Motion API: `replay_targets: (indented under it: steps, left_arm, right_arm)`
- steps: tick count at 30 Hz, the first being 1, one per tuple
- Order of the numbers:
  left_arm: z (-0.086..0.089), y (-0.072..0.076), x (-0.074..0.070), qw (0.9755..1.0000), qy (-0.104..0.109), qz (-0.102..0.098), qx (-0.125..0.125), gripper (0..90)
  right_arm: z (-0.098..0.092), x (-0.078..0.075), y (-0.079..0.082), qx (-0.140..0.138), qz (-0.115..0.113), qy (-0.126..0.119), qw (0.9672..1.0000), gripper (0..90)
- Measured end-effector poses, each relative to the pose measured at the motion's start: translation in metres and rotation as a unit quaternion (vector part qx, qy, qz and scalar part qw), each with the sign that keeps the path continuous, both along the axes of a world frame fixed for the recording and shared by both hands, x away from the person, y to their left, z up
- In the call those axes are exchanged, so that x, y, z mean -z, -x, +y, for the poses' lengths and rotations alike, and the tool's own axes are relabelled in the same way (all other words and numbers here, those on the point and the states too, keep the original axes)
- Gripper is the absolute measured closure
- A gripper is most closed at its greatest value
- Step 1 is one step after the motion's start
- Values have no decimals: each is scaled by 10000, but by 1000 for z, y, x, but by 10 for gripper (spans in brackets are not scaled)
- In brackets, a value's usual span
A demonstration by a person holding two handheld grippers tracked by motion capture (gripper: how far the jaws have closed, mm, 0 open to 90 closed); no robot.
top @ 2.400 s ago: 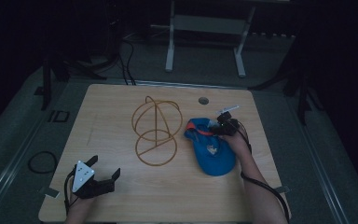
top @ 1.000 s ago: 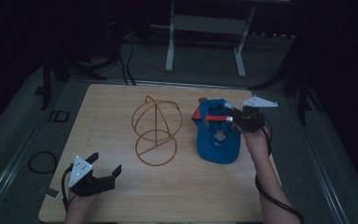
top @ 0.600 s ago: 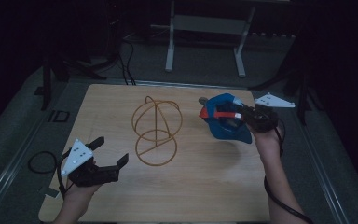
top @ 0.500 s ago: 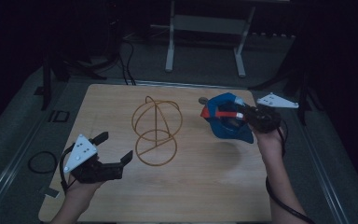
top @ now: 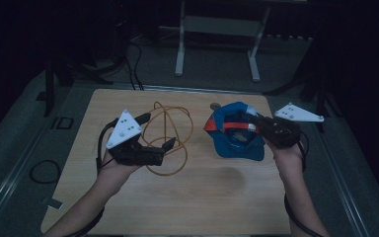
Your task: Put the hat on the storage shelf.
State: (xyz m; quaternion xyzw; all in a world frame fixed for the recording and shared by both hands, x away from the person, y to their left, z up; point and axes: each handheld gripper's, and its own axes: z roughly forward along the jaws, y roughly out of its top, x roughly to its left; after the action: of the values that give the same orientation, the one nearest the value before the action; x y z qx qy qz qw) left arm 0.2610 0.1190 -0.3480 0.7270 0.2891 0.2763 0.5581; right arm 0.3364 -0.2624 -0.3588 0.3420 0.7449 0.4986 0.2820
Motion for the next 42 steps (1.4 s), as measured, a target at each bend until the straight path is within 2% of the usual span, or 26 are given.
replay_targets:
  steps: [2, 7, 10, 16, 24, 26, 28, 30, 31, 32, 35, 37, 39, 40, 42]
  left_arm:
    - [-11, -5, -8, 9998, -119, -100, 127, 60]
    - [-33, -24, -19, 9994, -79, -92, 333, 69]
    - [-42, -33, -19, 9992, -51, -31, 393, 112]
    - [-60, -46, -14, 9985, -171, 100, 503, 133]
    - [-82, -55, -14, 9953, -364, 252, 866, 154]
    - [-89, -55, -12, 9943, -490, 258, 910, 193]
    - [-94, -56, -10, 9943, -535, 378, 841, 211]
    - [-99, -57, -9, 9926, -574, 449, 969, 237]
    - [-101, -56, -9, 9924, -661, 445, 939, 284]
    - [-104, -57, -7, 9912, -691, 518, 1006, 300]
    - [-108, -57, -5, 9906, -764, 586, 968, 342]
    - [-113, -58, -2, 9893, -807, 683, 1003, 438]
    - [-116, -58, -1, 9887, -873, 732, 971, 478]
    - [-116, -58, -1, 9887, -873, 732, 971, 527]
    - [-120, -58, 2, 9865, -973, 842, 1013, 559]
  right_arm:
    - [2, -2, 4, -67, -31, 5, 10000, 853]
    - [6, -6, 11, -158, -62, 27, 9999, 853]
    - [6, -8, 14, -215, -78, -3, 9997, 853]
    - [6, -14, 25, -357, -196, -49, 9992, 853]
    - [8, -19, 38, -531, -271, -63, 9982, 853]
    - [11, -19, 43, -608, -307, -5, 9977, 853]
    - [12, -19, 46, -644, -303, 1, 9975, 853]
    - [13, -20, 49, -679, -346, 50, 9971, 853]
    - [13, -21, 52, -719, -361, 37, 9968, 853]
    - [13, -21, 53, -723, -364, 39, 9967, 853]
    - [13, -22, 55, -746, -370, 64, 9965, 852]
    - [15, -21, 58, -779, -389, 102, 9962, 852]
    - [15, -20, 59, -827, -386, 55, 9958, 852]
    - [16, -20, 60, -829, -406, 84, 9957, 852]
    - [16, -20, 61, -853, -416, 75, 9955, 852]
